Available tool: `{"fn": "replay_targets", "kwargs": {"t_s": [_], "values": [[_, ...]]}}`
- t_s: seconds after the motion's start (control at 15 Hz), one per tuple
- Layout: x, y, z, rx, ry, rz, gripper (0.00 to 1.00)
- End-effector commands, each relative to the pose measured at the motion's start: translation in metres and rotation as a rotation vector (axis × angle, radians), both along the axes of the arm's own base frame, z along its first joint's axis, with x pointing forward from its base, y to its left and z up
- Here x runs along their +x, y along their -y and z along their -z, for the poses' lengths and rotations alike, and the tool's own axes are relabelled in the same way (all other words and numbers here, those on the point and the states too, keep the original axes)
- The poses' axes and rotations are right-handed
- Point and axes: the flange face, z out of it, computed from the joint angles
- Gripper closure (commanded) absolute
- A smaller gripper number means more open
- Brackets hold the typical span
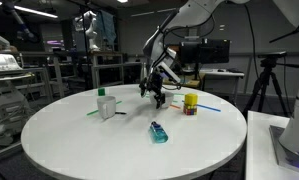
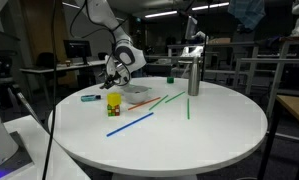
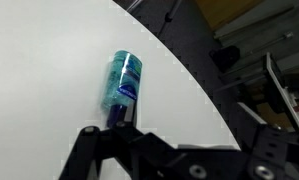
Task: Put the bottle in the bowl on the table
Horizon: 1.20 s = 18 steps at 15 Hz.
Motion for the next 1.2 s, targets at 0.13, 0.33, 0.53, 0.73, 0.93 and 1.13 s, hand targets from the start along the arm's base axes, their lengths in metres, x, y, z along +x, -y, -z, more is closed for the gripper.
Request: {"fn": "replay_targets", "kwargs": {"t_s": [0.13,0.33,0.53,0.73,0.93,1.13], "values": [[0.007,0.004,-0.049,-0.04,0.065,-0.009,0.0],[0.009,0.007,-0.068,-0.053,0.101,-0.008,0.0],[0.01,0.012,-0.094,-0.09,0.167,-0.008,0.0],[0.009,0.015,-0.126,-0.163,0.262,-0.016,0.0],[0.006,0.011,-0.155,-0.261,0.372,-0.028,0.0],[0.001,0.006,-0.175,-0.334,0.451,-0.028,0.0]]}}
